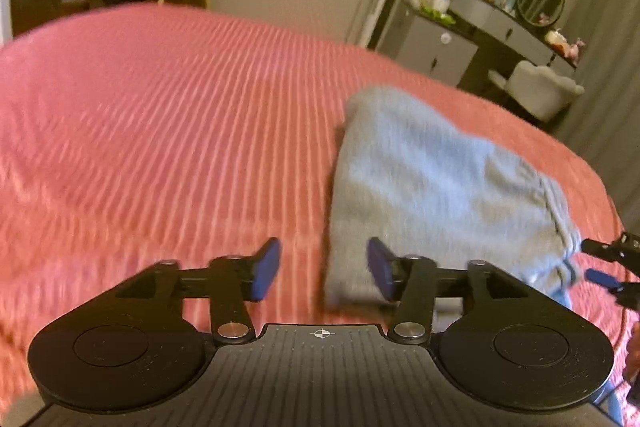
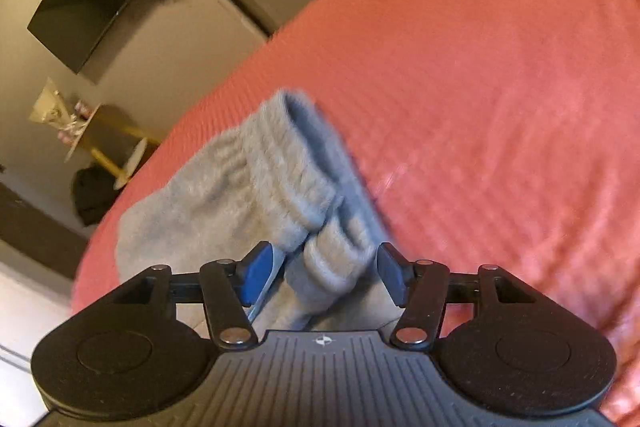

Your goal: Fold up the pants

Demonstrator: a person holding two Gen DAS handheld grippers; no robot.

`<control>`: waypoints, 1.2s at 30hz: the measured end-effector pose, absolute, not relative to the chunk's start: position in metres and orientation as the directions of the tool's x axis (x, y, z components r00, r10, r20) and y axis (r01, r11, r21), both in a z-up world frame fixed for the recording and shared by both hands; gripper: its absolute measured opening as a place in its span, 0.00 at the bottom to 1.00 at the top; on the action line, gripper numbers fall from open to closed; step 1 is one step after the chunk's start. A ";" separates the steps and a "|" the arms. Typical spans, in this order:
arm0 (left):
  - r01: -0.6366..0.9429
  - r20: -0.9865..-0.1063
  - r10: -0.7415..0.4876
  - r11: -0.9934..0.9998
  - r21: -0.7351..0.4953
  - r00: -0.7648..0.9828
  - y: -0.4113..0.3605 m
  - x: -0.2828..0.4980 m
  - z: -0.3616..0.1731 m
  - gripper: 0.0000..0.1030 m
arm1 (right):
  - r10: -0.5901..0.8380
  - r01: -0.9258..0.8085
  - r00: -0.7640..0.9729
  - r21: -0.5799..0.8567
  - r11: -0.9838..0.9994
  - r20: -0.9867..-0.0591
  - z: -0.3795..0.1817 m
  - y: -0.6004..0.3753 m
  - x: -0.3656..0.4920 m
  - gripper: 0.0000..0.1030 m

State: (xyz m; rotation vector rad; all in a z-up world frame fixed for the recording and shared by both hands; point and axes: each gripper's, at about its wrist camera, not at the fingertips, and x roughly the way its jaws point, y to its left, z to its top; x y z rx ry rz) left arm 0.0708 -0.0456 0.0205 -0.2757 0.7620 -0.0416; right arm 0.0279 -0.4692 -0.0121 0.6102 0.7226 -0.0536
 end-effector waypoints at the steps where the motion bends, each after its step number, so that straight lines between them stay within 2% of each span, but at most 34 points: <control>1: -0.054 -0.670 -0.130 0.968 -0.247 0.731 -0.050 0.081 0.024 0.56 | 0.123 0.225 0.783 0.462 0.858 -0.610 -0.005 -0.462 0.027 0.56; 6: -0.006 -0.664 -0.109 0.986 -0.169 0.739 -0.090 0.137 0.034 0.56 | 0.042 0.070 0.867 0.204 0.977 -0.496 0.010 -0.412 0.040 0.56; 8: 0.011 -0.673 -0.079 0.994 -0.105 0.735 -0.108 0.159 0.033 0.56 | -0.016 0.089 0.836 0.107 0.990 -0.549 -0.012 -0.402 0.057 0.55; 9: 0.020 -0.678 -0.067 0.997 -0.076 0.732 -0.115 0.168 0.032 0.56 | -0.038 0.113 0.792 0.086 0.990 -0.610 -0.024 -0.401 0.064 0.56; 10: 0.024 -0.680 -0.053 0.998 -0.052 0.731 -0.122 0.177 0.031 0.56 | -0.035 0.132 0.760 0.102 0.986 -0.649 -0.028 -0.406 0.073 0.56; 13: 0.045 -0.685 -0.032 0.999 0.000 0.728 -0.138 0.205 0.024 0.56 | 0.013 0.166 0.767 0.218 0.962 -0.641 -0.032 -0.428 0.076 0.61; 18: 0.023 -0.772 0.035 0.998 0.064 0.634 -0.147 0.245 -0.005 0.53 | 0.156 0.245 0.722 0.460 0.854 -0.674 -0.060 -0.464 0.081 0.78; 21: 0.029 -0.788 0.062 0.994 0.101 0.613 -0.146 0.254 -0.018 0.59 | 0.210 0.243 0.709 0.512 0.824 -0.673 -0.071 -0.473 0.088 0.82; 23: -0.005 -0.801 0.062 0.997 0.073 0.596 -0.138 0.257 -0.022 0.72 | 0.227 0.238 0.704 0.524 0.818 -0.673 -0.076 -0.476 0.092 0.86; 24: -0.030 -0.806 0.057 0.998 0.049 0.589 -0.133 0.257 -0.023 0.73 | 0.235 0.234 0.703 0.531 0.815 -0.671 -0.078 -0.477 0.094 0.87; 27: -0.091 -0.820 0.009 0.994 -0.052 0.572 -0.115 0.248 -0.018 0.72 | 0.249 0.228 0.701 0.541 0.809 -0.668 -0.082 -0.478 0.097 0.90; 30: -0.084 -0.820 -0.056 0.988 -0.127 0.569 -0.100 0.219 -0.012 0.69 | 0.277 0.219 0.697 0.565 0.796 -0.661 -0.087 -0.483 0.089 0.95; 33: -0.052 -0.820 -0.113 0.984 -0.171 0.561 -0.088 0.177 -0.014 0.69 | 0.291 0.217 0.695 0.578 0.787 -0.657 -0.088 -0.481 0.085 0.96; 36: -0.034 -0.822 -0.117 0.986 -0.163 0.557 -0.080 0.137 -0.024 0.71 | 0.313 0.228 0.704 0.621 0.750 -0.637 -0.089 -0.489 0.077 0.96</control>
